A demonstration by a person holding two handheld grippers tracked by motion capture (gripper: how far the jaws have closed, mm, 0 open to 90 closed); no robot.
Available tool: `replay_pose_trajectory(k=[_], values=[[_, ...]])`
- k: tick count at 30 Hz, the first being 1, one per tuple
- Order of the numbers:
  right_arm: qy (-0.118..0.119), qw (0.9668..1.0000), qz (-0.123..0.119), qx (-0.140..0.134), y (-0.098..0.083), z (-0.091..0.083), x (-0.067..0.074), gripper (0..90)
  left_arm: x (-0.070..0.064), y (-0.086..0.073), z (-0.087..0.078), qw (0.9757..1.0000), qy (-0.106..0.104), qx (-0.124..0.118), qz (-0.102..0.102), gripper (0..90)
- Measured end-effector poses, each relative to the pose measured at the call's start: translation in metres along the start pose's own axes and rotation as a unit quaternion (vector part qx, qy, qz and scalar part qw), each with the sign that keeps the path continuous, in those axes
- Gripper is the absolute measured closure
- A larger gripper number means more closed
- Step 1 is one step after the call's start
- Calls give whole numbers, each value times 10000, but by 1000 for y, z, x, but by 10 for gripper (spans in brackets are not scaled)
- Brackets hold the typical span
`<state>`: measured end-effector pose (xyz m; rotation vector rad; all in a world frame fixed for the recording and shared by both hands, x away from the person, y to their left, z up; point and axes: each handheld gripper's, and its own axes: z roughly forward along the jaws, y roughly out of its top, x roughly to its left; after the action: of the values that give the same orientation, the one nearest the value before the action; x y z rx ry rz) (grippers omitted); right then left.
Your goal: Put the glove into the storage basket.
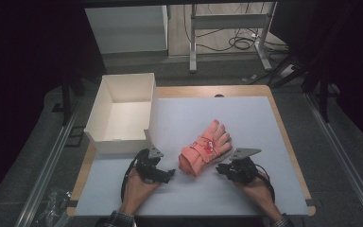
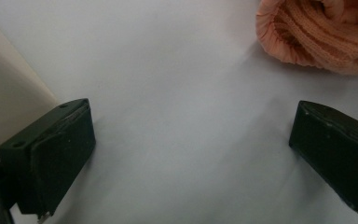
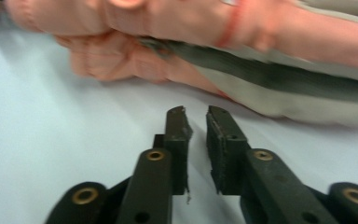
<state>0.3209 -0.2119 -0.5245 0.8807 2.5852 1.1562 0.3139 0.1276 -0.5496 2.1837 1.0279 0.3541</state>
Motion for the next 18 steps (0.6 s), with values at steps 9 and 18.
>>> replay_pose_trajectory(k=[9, 18], values=[[-543, 9982, 212, -99, -12, -21, -24, 607, 1, 1, -2, 9998, -166, -56, -30, 24], [-1168, 9922, 406, -127, -26, -37, -52, 407, -4, 19, -16, 9990, -436, -50, 77, 14]])
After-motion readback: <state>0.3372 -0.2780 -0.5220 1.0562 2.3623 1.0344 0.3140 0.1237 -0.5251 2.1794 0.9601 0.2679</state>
